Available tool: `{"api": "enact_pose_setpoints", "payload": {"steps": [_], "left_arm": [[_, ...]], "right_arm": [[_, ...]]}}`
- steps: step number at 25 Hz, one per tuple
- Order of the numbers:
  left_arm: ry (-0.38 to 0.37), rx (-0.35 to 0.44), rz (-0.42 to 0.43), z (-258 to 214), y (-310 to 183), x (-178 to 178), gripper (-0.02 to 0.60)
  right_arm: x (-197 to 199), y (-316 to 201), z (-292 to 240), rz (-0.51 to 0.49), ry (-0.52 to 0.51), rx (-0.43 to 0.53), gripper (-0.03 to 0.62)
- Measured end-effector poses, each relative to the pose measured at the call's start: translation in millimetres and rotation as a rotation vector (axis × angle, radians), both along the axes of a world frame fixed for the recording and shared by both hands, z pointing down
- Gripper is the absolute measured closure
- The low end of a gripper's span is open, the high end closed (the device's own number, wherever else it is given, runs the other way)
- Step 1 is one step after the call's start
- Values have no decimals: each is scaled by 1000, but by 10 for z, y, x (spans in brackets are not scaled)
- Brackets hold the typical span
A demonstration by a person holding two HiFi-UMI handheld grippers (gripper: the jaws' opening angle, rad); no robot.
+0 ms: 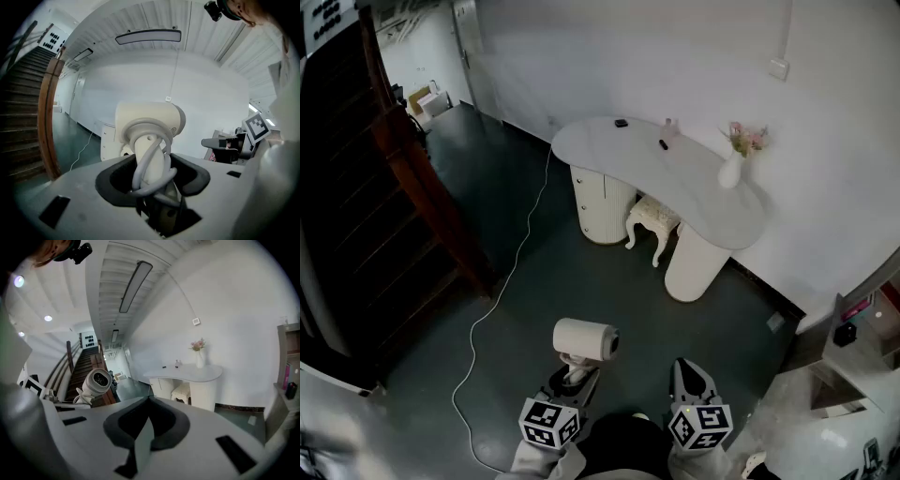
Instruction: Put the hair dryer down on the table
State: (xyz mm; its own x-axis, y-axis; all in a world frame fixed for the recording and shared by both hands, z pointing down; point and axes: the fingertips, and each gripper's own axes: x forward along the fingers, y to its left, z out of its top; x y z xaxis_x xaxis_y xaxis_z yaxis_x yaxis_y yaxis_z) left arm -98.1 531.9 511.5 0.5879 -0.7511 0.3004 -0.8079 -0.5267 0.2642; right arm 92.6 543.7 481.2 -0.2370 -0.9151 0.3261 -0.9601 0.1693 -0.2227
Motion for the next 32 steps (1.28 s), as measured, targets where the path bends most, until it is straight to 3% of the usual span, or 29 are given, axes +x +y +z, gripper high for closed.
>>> {"api": "enact_pose_setpoints", "payload": {"steps": [9,32], "left_arm": [[3,-4,-16,24,276,-245,367],[8,6,-53,119,285,-706,367]], "right_arm": [[-185,243,2,6,-2,-1,545],[-464,315,104,52,10,-6,545]]}}
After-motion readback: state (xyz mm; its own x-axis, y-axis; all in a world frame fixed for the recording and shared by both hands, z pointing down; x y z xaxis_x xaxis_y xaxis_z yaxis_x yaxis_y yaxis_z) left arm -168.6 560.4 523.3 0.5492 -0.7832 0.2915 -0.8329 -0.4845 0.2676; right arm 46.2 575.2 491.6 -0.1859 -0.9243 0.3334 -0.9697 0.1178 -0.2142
